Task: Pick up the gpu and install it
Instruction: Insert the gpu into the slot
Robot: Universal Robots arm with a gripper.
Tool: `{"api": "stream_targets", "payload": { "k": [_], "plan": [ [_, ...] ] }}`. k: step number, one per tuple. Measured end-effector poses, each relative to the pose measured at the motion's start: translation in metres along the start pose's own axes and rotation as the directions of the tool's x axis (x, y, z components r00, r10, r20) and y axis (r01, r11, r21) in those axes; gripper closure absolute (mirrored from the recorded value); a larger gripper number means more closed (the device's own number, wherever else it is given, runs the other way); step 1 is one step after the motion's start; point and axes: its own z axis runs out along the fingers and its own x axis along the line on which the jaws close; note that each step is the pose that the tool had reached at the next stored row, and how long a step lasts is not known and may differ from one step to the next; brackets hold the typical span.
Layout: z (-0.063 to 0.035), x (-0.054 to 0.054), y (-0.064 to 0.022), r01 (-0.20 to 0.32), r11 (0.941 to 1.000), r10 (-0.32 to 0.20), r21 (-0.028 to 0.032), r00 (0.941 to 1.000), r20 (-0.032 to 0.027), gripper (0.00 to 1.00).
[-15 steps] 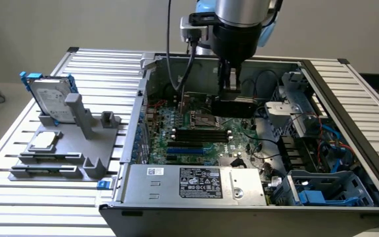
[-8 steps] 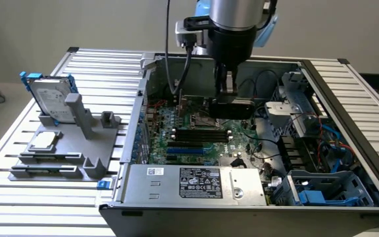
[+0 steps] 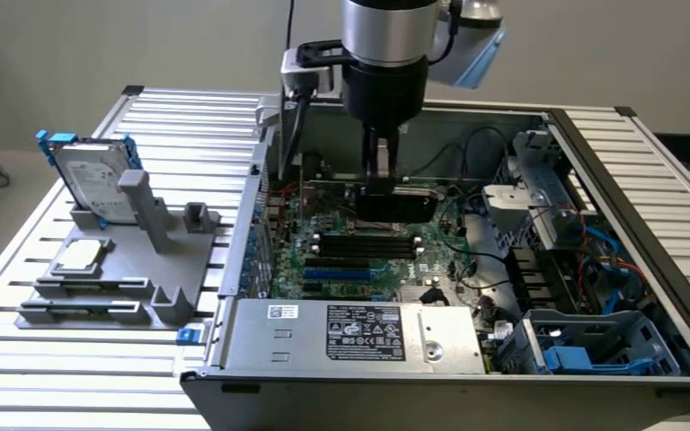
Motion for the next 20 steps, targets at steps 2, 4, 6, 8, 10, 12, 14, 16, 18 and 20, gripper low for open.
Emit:
{"api": "stream_targets", "payload": {
  "k": [2,4,6,8,10,12,14,16,18,20],
  "plan": [
    [0.0022,0.002,0.0039,0.000,1.0000,0.000,0.0001,1.0000,0.0000,0.73],
    [0.0053,0.004,0.0056,0.000,1.0000,0.000,0.0000,1.0000,0.0000,0.73],
    [0.0087,0.007,0.0061,0.001,1.0000,-0.001,-0.0002,1.0000,-0.0001,0.73],
    [0.0123,0.009,0.0068,0.001,1.0000,-0.001,-0.0004,1.0000,-0.0001,0.73],
    [0.0156,0.012,0.0087,0.001,1.0000,-0.001,-0.0005,1.0000,-0.0003,0.73],
    [0.0192,0.014,0.0111,0.001,1.0000,-0.001,-0.0006,1.0000,-0.0002,0.73],
    [0.0227,0.017,0.0129,0.001,1.0000,-0.001,-0.0008,1.0000,0.0000,0.73],
    [0.0262,0.020,0.0149,0.001,1.0000,-0.001,-0.0011,1.0000,0.0000,0.73],
    [0.0296,0.023,0.0169,0.001,1.0000,-0.001,-0.0014,1.0000,-0.0002,0.73],
    [0.0330,0.025,0.0189,0.001,1.0000,-0.001,-0.0016,1.0000,-0.0002,0.73]
  ]
}}
